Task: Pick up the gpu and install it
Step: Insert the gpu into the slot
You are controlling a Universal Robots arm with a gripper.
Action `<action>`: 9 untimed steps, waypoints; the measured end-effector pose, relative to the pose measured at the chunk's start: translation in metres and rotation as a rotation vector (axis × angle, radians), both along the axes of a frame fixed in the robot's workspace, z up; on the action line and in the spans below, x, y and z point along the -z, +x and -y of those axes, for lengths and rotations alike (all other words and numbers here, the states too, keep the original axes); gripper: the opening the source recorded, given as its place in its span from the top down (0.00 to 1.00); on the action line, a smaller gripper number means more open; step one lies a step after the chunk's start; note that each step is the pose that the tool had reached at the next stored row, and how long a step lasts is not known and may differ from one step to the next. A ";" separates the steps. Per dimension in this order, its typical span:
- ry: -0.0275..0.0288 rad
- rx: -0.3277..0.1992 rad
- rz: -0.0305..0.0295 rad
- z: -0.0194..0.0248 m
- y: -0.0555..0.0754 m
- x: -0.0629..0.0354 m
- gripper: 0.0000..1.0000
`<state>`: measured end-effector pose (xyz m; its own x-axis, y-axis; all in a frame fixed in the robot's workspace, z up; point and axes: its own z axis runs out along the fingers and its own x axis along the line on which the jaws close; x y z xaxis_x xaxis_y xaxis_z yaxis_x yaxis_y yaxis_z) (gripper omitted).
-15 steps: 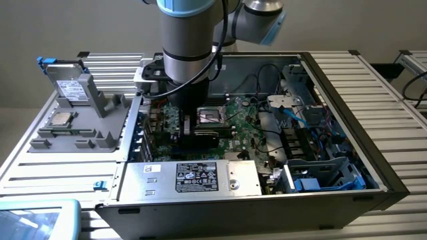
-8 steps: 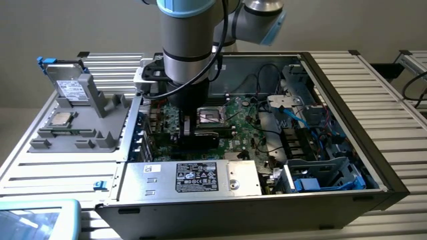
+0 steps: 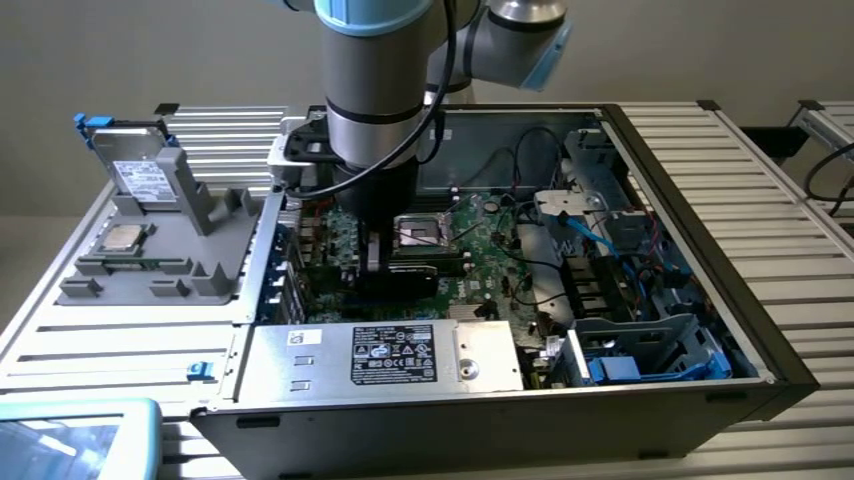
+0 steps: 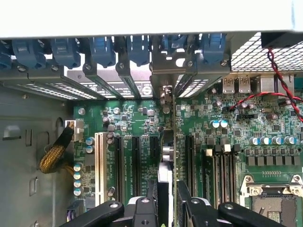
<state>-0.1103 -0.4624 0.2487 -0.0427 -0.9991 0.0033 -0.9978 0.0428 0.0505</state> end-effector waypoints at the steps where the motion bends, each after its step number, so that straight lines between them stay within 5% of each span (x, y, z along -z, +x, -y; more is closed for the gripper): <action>1: 0.0011 0.001 0.0002 -0.0002 0.000 0.0013 0.73; 9: 0.0052 0.003 0.0014 -0.0011 0.000 -0.0026 0.73</action>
